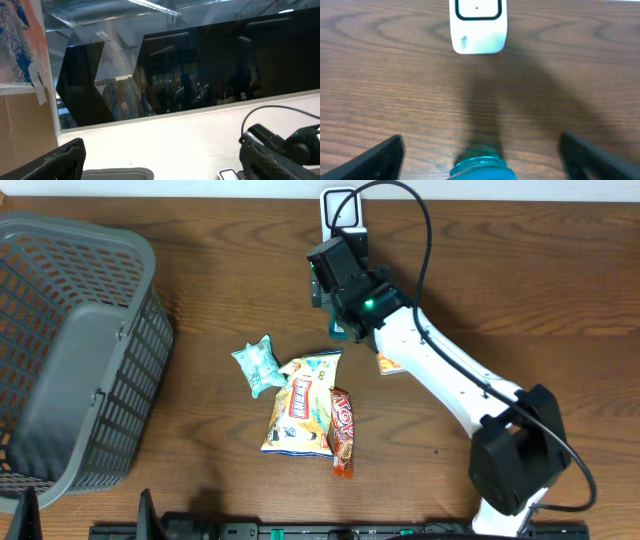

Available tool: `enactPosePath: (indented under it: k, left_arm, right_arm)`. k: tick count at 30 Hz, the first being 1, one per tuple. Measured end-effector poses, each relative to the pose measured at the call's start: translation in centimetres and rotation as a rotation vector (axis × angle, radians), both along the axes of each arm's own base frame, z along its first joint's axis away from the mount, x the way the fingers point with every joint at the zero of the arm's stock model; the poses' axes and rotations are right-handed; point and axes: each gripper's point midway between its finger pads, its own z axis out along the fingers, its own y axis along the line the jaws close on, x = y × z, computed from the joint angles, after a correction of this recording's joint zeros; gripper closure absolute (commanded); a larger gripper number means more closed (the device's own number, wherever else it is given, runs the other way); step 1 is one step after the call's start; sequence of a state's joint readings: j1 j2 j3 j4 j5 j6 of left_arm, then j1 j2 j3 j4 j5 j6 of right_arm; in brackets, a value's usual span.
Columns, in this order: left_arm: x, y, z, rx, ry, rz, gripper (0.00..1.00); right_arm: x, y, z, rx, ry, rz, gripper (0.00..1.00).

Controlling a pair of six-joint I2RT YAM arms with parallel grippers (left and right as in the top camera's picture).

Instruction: Scan the item barcode

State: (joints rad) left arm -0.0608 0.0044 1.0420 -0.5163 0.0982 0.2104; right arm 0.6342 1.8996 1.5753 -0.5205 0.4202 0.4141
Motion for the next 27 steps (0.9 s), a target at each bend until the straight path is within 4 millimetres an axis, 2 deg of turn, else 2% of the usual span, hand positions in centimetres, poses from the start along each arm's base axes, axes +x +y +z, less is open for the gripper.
enactPosePath:
  k: [3,5,8,10,12,16,21,27]
  left_arm:
    - [0.0,0.0,0.0,0.0,0.001,0.0,0.02]
    - [0.0,0.0,0.0,0.0,0.002,0.0,0.02]
    - [0.0,0.0,-0.1,0.0,0.003,0.0,0.02]
    - [0.0,0.0,-0.1,0.0,0.003,0.0,0.02]
    - [0.0,0.0,-0.1,0.0,0.003,0.0,0.02]
    - [0.0,0.0,-0.1,0.0,0.003,0.0,0.02]
    - [0.0,0.0,-0.1,0.0,0.004,0.0,0.02]
    - [0.2,0.0,-0.3,0.0,0.01,0.001,0.02]
  right_arm:
    - [-0.7,0.8,2.3,-0.01,-0.019,0.124,0.01]
    - [-2.3,1.4,4.7,-0.042,-0.025,0.297,0.01]
    - [-5.0,1.3,7.1,-0.103,-0.013,0.538,0.01]
    - [-6.1,0.7,7.3,-0.143,0.007,0.639,0.01]
    - [-6.4,0.0,6.8,-0.172,0.031,0.71,0.01]
    - [-5.7,-1.4,3.5,-0.183,0.121,0.792,0.01]
    - [-4.6,-1.3,0.3,-0.174,0.171,0.85,0.01]
    - [-4.3,-0.6,-0.6,-0.186,0.161,0.908,0.01]
